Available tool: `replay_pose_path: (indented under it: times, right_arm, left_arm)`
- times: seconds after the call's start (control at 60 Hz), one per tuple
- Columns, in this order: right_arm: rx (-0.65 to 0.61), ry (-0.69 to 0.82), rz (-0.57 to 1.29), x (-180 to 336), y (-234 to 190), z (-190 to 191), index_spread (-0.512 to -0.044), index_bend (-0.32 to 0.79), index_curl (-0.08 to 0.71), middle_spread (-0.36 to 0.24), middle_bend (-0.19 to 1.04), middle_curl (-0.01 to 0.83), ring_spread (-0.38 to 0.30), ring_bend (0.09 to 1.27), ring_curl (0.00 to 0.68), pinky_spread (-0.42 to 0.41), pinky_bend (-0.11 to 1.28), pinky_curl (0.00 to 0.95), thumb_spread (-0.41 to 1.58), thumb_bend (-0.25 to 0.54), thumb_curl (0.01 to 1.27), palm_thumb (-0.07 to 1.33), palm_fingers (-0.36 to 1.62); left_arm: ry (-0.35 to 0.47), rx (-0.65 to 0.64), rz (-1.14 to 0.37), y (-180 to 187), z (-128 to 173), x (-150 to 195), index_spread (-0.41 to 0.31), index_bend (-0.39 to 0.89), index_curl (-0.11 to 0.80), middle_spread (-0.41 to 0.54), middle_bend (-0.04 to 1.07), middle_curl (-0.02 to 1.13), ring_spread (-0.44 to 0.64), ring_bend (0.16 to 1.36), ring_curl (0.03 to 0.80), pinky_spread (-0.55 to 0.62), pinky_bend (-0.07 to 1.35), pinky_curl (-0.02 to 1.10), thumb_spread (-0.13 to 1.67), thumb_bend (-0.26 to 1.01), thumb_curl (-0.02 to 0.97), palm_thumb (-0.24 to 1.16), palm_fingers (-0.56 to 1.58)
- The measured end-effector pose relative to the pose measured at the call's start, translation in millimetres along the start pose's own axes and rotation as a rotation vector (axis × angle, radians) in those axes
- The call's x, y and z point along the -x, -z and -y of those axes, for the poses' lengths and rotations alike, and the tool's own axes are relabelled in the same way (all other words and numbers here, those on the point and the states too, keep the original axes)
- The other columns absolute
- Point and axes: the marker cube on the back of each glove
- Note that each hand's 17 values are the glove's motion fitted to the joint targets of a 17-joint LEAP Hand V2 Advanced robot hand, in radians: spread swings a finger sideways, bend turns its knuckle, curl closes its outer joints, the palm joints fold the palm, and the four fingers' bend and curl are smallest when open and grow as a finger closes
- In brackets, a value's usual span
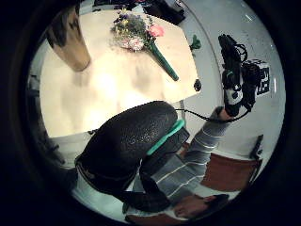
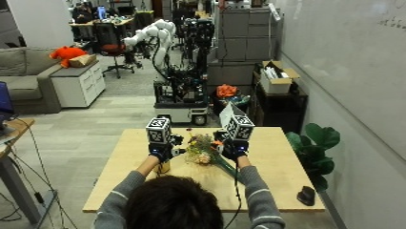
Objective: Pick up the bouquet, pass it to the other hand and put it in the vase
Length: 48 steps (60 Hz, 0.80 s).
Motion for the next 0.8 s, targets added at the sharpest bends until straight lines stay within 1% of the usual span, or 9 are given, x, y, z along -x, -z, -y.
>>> replay_pose_path:
  times: [0.067, 0.15, 0.217, 0.25, 0.3, 0.433, 0.616, 0.683, 0.8]
  right_arm:
    - [0.0, -0.004, -0.021, 2.0, 1.1, -3.6, -0.313, 0.16, 0.285, -0.062, 0.19, 0.289, -0.083, 0.22, 0.207, 0.096, 0.25, 0.295, 1.36, 0.203, 0.19, 0.49, 0.12]
    - [0.007, -0.023, -0.051, 1.6, 0.7, -6.4, -0.314, 0.16, 0.286, -0.063, 0.19, 0.296, -0.077, 0.23, 0.217, 0.097, 0.25, 0.302, 1.36, 0.187, 0.2, 0.5, 0.12]
    - [0.018, -0.032, -0.06, -3.6, -3.0, -1.9, -0.315, 0.16, 0.287, -0.06, 0.19, 0.3, -0.074, 0.23, 0.225, 0.097, 0.25, 0.307, 1.36, 0.171, 0.2, 0.5, 0.12]
    - [0.021, -0.039, -0.065, -3.4, -1.5, -4.1, -0.315, 0.16, 0.288, -0.059, 0.19, 0.302, -0.073, 0.23, 0.228, 0.097, 0.25, 0.309, 1.36, 0.164, 0.2, 0.5, 0.12]
    - [0.027, -0.052, -0.063, 0.5, 3.2, -10.7, -0.315, 0.16, 0.288, -0.059, 0.19, 0.304, -0.072, 0.24, 0.235, 0.098, 0.25, 0.314, 1.36, 0.154, 0.2, 0.5, 0.12]
    - [0.034, -0.068, -0.084, -1.7, 7.4, -10.9, -0.316, 0.14, 0.283, -0.058, 0.18, 0.304, -0.055, 0.27, 0.251, 0.11, 0.28, 0.327, 1.37, 0.125, 0.21, 0.5, 0.13]
    - [0.015, -0.126, -0.155, -12.4, 12.4, -6.3, -0.316, 0.12, 0.257, -0.053, 0.19, 0.313, -0.038, 0.31, 0.274, 0.117, 0.32, 0.346, 1.36, 0.087, 0.21, 0.51, 0.11]
    - [0.014, -0.158, -0.18, -25.6, 9.7, 0.0, -0.321, 0.12, 0.247, -0.052, 0.2, 0.317, -0.03, 0.33, 0.281, 0.128, 0.34, 0.353, 1.35, 0.066, 0.21, 0.5, 0.1]
    - [0.01, -0.233, -0.203, -64.1, -3.1, 20.2, -0.323, 0.11, 0.232, -0.05, 0.19, 0.32, -0.014, 0.36, 0.292, 0.155, 0.37, 0.361, 1.3, 0.014, 0.22, 0.47, 0.08]
  left_arm:
    - [0.006, 0.001, -0.002, -6.8, 8.0, 3.1, -0.06, 0.16, 0.311, 0.161, 0.18, 0.29, 0.3, 0.45, 0.236, 0.4, 0.23, 0.28, 0.89, -0.03, 0.267, -0.01, 0.25]
    - [-0.004, -0.015, -0.01, -20.6, 26.6, 10.1, -0.06, 0.16, 0.317, 0.162, 0.18, 0.3, 0.3, 0.45, 0.241, 0.4, 0.23, 0.29, 0.89, -0.04, 0.272, -0.01, 0.25]
    - [-0.001, 0.002, -0.011, -6.9, 1.5, 0.6, -0.06, 0.16, 0.32, 0.163, 0.18, 0.3, 0.3, 0.45, 0.244, 0.4, 0.23, 0.3, 0.89, -0.04, 0.276, -0.01, 0.25]
    - [-0.003, -0.003, -0.011, -3.8, -3.0, -1.1, -0.06, 0.16, 0.322, 0.163, 0.18, 0.3, 0.3, 0.45, 0.246, 0.4, 0.23, 0.3, 0.89, -0.04, 0.277, -0.01, 0.25]
    - [-0.004, -0.008, -0.018, -5.8, -0.5, 0.1, -0.06, 0.16, 0.324, 0.164, 0.18, 0.3, 0.3, 0.45, 0.248, 0.4, 0.22, 0.3, 0.89, -0.04, 0.279, -0.01, 0.25]
    - [-0.006, -0.003, -0.034, -15.6, 10.9, 5.0, -0.059, 0.16, 0.329, 0.164, 0.18, 0.31, 0.3, 0.45, 0.253, 0.4, 0.22, 0.31, 0.9, -0.04, 0.283, -0.01, 0.24]
    - [-0.002, 0.004, -0.037, -11.1, 4.0, 0.8, -0.06, 0.16, 0.331, 0.165, 0.18, 0.32, 0.3, 0.45, 0.259, 0.4, 0.22, 0.32, 0.9, -0.04, 0.287, -0.01, 0.24]
    - [-0.009, -0.013, -0.045, -11.2, 6.9, 0.4, -0.06, 0.16, 0.332, 0.165, 0.18, 0.32, 0.3, 0.46, 0.261, 0.4, 0.22, 0.32, 0.9, -0.04, 0.288, -0.01, 0.23]
    - [-0.013, -0.008, -0.044, -8.7, 2.4, -1.4, -0.06, 0.16, 0.332, 0.165, 0.18, 0.32, 0.31, 0.46, 0.264, 0.4, 0.22, 0.33, 0.9, -0.04, 0.289, -0.01, 0.23]
